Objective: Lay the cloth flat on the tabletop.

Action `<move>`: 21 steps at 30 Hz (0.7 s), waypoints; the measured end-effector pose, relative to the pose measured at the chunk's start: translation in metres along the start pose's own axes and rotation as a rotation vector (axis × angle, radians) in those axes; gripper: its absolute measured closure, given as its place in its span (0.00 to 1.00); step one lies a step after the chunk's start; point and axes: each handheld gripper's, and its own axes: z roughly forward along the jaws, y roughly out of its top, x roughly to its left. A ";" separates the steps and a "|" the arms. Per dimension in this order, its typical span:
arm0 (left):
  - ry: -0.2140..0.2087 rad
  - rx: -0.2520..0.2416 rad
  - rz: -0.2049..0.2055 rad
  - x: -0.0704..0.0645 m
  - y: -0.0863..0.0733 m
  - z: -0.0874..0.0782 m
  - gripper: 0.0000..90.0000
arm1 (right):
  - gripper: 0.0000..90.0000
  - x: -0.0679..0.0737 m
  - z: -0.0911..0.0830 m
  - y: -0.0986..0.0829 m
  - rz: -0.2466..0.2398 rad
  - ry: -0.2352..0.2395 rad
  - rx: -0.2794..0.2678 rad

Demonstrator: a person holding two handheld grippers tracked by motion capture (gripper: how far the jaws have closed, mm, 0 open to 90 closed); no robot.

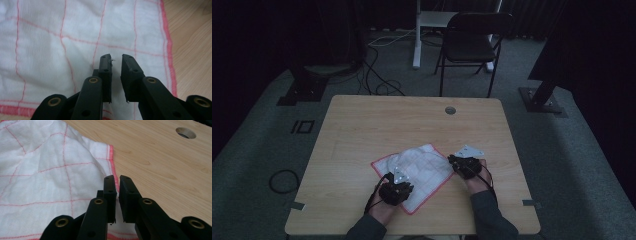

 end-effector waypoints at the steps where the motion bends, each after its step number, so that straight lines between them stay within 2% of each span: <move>1: -0.002 -0.001 -0.002 0.002 -0.002 -0.001 0.89 | 0.94 0.001 0.001 0.002 -0.012 -0.004 0.000; 6: 0.009 -0.008 -0.019 0.012 -0.011 -0.009 0.89 | 0.94 0.001 0.002 0.008 -0.027 -0.009 -0.003; 15: 0.085 -0.001 -0.049 0.040 -0.027 -0.029 0.88 | 0.95 0.004 0.010 0.010 -0.031 0.000 0.009; 21: 0.135 -0.008 -0.061 0.054 -0.032 -0.034 0.87 | 0.94 0.007 0.018 0.011 -0.036 0.012 0.020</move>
